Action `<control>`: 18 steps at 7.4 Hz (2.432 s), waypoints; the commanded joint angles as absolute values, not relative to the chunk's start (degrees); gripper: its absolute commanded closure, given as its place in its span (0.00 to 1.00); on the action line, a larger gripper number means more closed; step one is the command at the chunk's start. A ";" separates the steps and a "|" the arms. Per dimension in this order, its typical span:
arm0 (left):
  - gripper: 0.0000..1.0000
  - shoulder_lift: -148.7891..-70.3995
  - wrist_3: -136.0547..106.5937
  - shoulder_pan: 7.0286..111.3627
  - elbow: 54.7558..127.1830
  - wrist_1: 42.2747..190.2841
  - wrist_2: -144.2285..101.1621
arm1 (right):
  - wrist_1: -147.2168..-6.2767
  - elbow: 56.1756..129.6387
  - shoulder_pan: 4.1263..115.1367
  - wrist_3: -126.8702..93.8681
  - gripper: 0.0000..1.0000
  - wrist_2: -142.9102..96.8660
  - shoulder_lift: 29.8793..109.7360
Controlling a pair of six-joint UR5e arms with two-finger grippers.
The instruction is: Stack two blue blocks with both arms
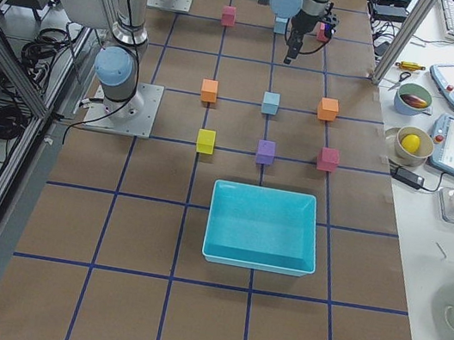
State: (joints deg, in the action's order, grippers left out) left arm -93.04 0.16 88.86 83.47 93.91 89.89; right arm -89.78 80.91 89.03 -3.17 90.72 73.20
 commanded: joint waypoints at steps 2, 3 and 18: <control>0.00 -95.08 -0.53 88.86 88.23 88.73 89.39 | -102.70 90.22 89.12 -2.90 0.00 90.79 68.56; 0.00 -97.62 0.43 88.86 90.85 82.07 89.21 | -105.18 92.53 89.03 -3.16 0.00 90.70 67.16; 0.00 -118.04 0.18 89.03 98.26 61.26 88.95 | -111.28 84.15 95.16 -13.68 1.00 87.10 61.19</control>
